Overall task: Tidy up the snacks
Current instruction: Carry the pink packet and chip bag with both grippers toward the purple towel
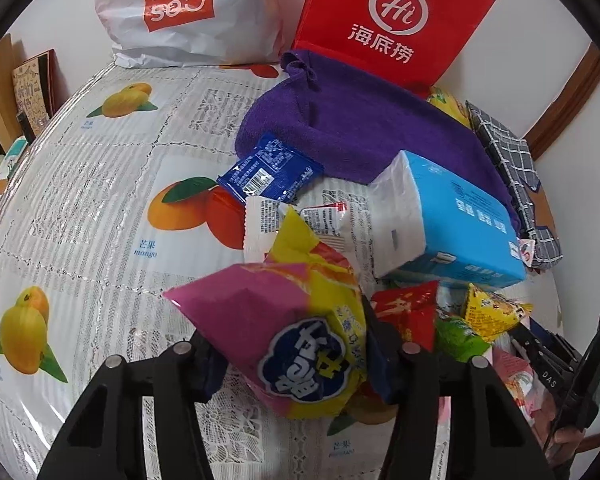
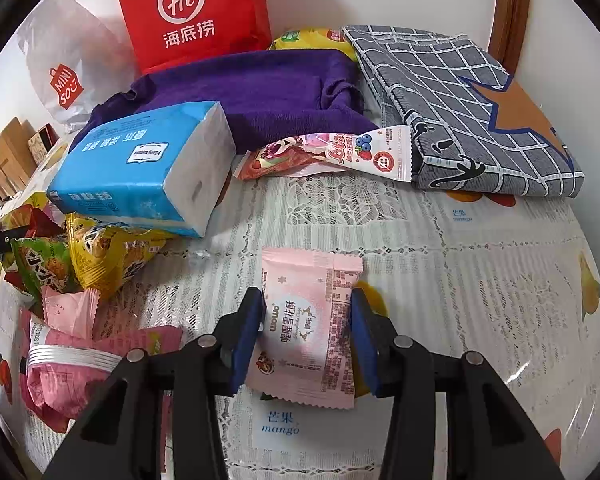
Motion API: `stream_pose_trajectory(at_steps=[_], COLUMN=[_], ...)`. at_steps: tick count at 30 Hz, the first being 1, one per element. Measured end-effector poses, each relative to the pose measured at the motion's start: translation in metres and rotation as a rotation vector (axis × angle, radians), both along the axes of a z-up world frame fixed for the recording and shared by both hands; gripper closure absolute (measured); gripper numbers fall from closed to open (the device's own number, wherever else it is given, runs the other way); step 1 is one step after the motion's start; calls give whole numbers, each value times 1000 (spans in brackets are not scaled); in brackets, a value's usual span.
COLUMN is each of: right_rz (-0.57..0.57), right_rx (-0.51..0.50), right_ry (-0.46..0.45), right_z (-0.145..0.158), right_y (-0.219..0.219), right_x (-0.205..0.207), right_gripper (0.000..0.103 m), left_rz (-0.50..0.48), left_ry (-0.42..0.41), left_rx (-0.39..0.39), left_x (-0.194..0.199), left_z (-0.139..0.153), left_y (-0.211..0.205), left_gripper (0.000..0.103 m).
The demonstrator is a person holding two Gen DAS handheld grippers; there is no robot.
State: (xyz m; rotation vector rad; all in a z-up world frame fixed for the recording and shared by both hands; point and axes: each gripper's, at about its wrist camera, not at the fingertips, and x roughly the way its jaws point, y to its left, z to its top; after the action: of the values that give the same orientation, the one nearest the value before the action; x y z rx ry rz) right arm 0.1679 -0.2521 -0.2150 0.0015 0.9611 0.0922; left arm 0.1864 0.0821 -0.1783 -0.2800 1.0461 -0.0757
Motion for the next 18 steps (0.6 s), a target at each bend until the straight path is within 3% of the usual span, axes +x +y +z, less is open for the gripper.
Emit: stream_pose_trajectory(at_steps=[7, 18], right_rz=[-4, -21], right_rx=[11, 46], right_ry=[-13, -62], right_z=[8, 38], right_y=[1, -1], right_x=[-11, -29], right_gripper=[68, 70], left_rz=[-4, -2], left_ry=[-33, -96], left_rx=[-8, -15], left_x=[-12, -38], left_z=[12, 42], left_y=[2, 5], left_gripper=[54, 54])
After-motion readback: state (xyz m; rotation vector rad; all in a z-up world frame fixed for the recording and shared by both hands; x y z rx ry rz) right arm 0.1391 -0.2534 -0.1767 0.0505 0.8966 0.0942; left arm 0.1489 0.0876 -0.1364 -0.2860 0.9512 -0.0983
